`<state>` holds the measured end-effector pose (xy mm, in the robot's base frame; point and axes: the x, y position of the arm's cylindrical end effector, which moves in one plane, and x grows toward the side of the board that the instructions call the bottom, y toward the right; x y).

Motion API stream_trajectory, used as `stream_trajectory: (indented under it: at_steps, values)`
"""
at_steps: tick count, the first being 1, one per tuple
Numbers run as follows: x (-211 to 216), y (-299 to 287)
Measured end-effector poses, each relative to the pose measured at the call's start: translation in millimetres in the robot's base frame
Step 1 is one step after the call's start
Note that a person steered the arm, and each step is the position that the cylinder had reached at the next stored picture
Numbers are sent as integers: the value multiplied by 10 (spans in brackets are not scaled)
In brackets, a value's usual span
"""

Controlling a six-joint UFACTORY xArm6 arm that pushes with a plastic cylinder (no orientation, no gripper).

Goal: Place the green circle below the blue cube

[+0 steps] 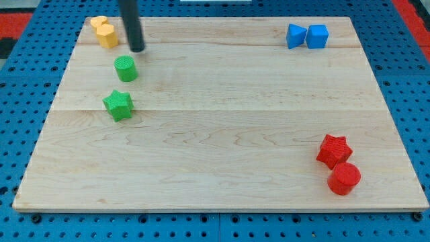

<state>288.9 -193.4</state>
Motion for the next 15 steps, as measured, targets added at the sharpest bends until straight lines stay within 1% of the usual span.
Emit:
stream_trajectory:
  at_steps: [1, 2, 3, 4, 5, 6, 7, 8, 9, 10, 11, 12, 13, 14, 15]
  values:
    - [388, -621]
    - [496, 137]
    - [666, 1329]
    - [774, 1369]
    - [1094, 1210]
    - [1277, 2131]
    - [1277, 2692]
    - [1253, 1895]
    - [1137, 2214]
    - [1108, 3093]
    - [1101, 2705]
    - [797, 2244]
    - [836, 3152]
    - [972, 3302]
    - [1982, 2409]
